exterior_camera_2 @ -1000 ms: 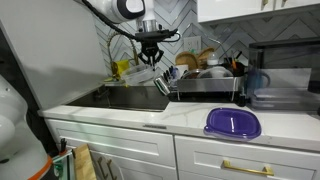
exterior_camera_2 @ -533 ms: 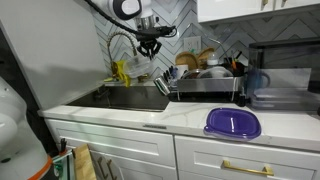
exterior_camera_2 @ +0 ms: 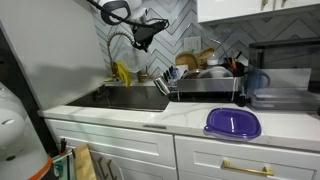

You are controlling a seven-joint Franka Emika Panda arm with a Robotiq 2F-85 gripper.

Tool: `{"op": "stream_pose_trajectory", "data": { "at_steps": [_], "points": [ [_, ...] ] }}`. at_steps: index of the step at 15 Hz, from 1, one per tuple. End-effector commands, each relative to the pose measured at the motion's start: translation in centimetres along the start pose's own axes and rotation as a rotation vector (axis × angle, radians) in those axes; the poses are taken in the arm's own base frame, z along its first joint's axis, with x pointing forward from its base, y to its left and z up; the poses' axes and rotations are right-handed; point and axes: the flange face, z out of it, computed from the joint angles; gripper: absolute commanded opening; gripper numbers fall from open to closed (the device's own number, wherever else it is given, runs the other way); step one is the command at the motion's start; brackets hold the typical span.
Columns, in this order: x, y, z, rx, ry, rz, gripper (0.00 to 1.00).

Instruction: Remove the lid from the container then pour out the contents in the container into sink

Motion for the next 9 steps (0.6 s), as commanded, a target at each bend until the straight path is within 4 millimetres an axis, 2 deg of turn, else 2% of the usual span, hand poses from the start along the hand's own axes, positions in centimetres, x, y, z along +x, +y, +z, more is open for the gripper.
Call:
{"op": "stream_pose_trajectory", "data": {
  "at_steps": [1, 9],
  "points": [
    [-0.06, -1.6, -0.94, -0.072, 0.118, -0.09, 0.01],
    [-0.12, -2.36, -1.23, -0.157, 0.284, -0.214, 0.01]
  ]
}}
